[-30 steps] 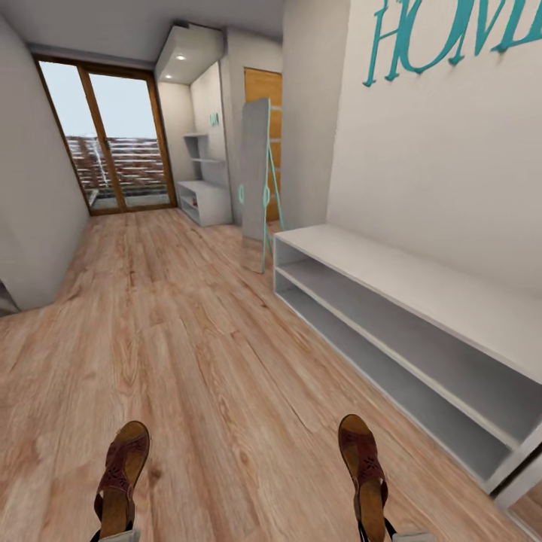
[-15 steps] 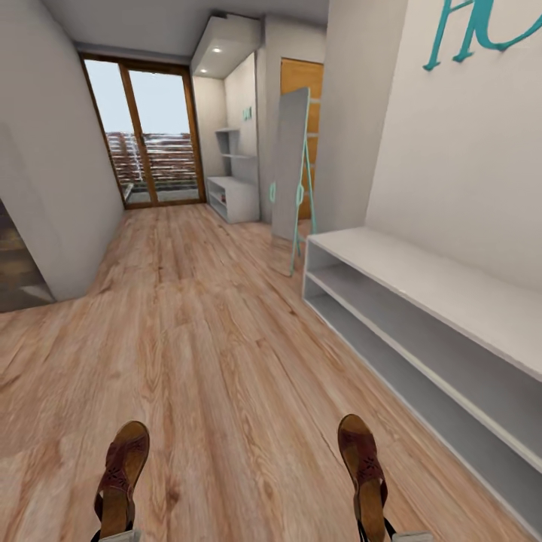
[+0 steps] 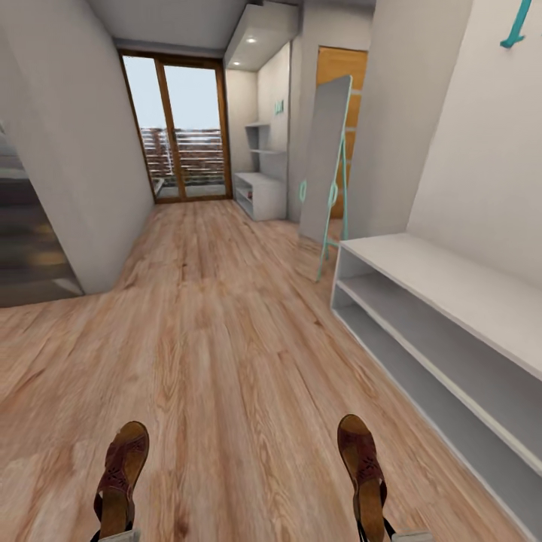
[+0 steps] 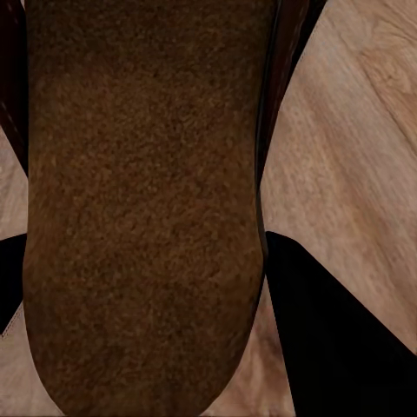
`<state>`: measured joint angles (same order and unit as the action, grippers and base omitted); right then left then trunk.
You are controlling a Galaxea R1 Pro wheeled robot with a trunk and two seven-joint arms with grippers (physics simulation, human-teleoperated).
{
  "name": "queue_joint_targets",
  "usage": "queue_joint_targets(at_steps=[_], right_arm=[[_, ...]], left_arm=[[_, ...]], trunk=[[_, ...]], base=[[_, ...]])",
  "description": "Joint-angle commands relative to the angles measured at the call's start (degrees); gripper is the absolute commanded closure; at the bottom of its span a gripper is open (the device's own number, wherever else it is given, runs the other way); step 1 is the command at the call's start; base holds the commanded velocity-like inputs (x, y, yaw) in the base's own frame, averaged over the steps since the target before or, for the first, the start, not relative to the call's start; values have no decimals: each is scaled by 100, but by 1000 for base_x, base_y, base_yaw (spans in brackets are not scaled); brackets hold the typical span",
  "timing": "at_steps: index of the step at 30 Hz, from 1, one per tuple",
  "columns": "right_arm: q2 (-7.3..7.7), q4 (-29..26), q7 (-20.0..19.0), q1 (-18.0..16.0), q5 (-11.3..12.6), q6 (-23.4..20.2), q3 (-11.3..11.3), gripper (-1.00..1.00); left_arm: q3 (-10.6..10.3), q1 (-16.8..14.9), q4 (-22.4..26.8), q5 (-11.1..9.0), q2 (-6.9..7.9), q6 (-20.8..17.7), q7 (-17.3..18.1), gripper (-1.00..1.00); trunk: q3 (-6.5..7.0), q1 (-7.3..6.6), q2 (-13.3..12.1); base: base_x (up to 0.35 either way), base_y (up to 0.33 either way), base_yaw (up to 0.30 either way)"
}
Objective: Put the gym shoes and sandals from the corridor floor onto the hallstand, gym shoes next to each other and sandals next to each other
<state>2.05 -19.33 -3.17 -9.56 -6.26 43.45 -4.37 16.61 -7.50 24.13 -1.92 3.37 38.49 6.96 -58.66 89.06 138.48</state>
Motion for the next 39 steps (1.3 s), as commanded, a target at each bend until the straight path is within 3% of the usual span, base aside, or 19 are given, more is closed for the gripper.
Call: queue_joint_targets(at_steps=[1,39], right_arm=[[-3,0,-43,-2,-24,17,-47,100],[15,14,-53,-2,-49,23,-38,100]], left_arm=[[35,-6,-5,-9,-5,12,57,100],[35,-6,-48,-10,-13,27,51,100]], trunk=[[-11,2,2],[-27,2,2]], base=[[340,0,192],[339,0,23]])
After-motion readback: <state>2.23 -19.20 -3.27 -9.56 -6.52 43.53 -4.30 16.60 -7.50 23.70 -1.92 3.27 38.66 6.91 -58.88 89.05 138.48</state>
